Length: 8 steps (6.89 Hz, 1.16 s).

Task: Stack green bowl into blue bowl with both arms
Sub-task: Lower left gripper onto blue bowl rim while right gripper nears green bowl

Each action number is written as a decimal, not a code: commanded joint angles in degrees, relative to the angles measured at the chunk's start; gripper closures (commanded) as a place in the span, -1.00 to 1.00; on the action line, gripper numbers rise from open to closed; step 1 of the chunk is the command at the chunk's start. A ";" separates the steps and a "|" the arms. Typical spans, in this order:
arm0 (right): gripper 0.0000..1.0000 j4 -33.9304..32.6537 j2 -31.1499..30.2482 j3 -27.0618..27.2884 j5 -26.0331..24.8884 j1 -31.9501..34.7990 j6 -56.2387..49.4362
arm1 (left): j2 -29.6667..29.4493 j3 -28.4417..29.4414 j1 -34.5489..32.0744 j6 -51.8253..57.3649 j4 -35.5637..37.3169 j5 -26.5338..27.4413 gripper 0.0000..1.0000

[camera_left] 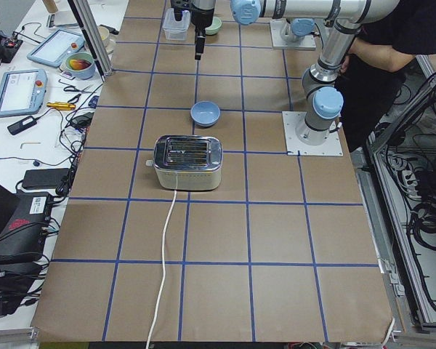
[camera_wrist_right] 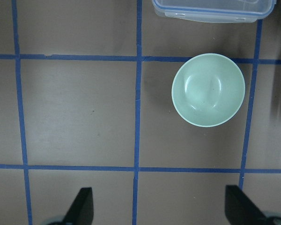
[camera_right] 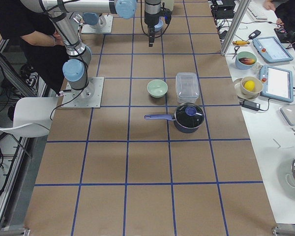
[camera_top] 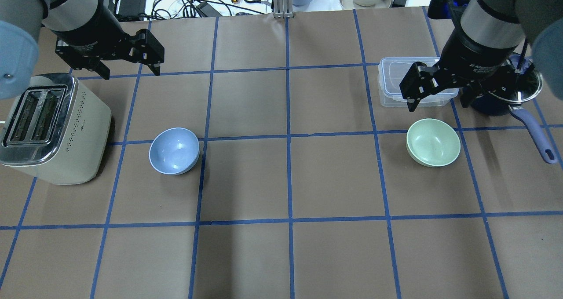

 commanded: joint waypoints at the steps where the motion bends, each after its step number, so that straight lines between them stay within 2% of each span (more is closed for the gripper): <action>1: -1.00 -0.05 -0.07 0.04 0.07 0.00 -0.01 | 0.00 0.00 0.00 0.00 0.00 0.00 -1.00; 5: -1.00 -0.66 0.63 0.13 -0.45 -0.26 0.69 | -0.17 -1.14 0.00 0.09 -0.88 -0.09 -1.00; 6: -1.00 -1.36 1.85 0.13 -0.63 -2.18 -1.14 | -1.74 -3.93 -0.09 -0.26 -0.71 -0.70 -1.00; 7: -1.00 -1.36 2.56 0.13 -0.55 -6.38 -4.90 | -2.80 -9.09 -0.09 0.26 2.17 -0.62 -1.00; 8: -1.00 -1.37 3.87 0.30 0.15 -13.12 -10.59 | -4.20 -13.93 -0.09 0.53 5.94 -0.35 -1.00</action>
